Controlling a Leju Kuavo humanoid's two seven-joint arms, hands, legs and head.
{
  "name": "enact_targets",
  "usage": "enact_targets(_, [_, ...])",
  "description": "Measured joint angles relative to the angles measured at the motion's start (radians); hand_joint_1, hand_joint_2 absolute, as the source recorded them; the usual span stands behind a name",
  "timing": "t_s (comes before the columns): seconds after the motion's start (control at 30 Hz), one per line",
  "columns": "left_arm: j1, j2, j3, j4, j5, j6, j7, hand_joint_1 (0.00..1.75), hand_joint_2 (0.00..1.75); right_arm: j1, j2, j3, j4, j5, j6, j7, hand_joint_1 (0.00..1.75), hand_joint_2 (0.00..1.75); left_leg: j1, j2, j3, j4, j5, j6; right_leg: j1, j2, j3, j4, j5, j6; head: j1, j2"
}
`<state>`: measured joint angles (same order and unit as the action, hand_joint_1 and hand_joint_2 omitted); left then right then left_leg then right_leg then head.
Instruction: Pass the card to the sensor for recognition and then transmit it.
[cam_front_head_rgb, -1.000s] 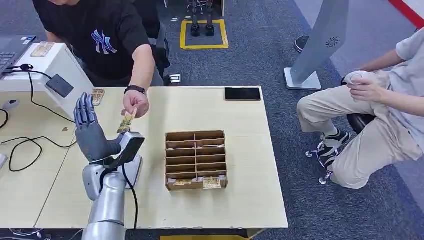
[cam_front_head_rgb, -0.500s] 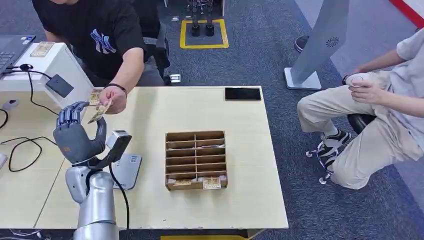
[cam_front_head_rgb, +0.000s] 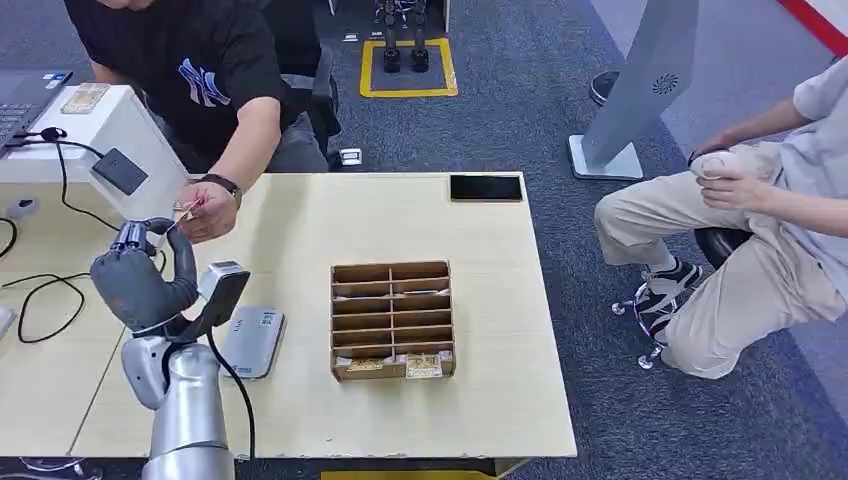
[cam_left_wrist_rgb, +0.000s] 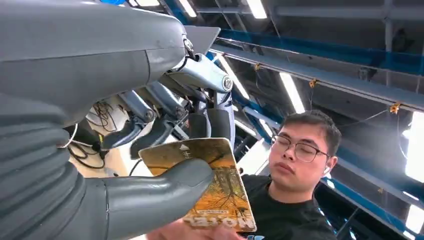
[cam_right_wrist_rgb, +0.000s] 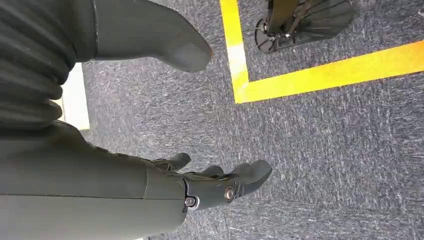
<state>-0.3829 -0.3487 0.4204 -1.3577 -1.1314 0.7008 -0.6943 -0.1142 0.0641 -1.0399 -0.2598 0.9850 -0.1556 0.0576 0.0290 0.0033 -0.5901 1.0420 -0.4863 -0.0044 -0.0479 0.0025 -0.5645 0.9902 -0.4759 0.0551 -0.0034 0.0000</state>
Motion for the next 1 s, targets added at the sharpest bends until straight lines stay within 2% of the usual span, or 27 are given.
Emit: enact_targets(1.0, [0.033, 0.0, 0.012, 0.001, 0.021, 0.0, 0.0, 1.75, 1.75, 0.035, -0.016, -0.044, 0.001, -0.086, -0.014, -0.008, 0.0, 1.75, 0.0, 0.0, 0.0, 0.0, 0.0, 0.0, 0.0, 0.0, 0.0, 0.0, 0.0, 0.0, 0.0, 0.0])
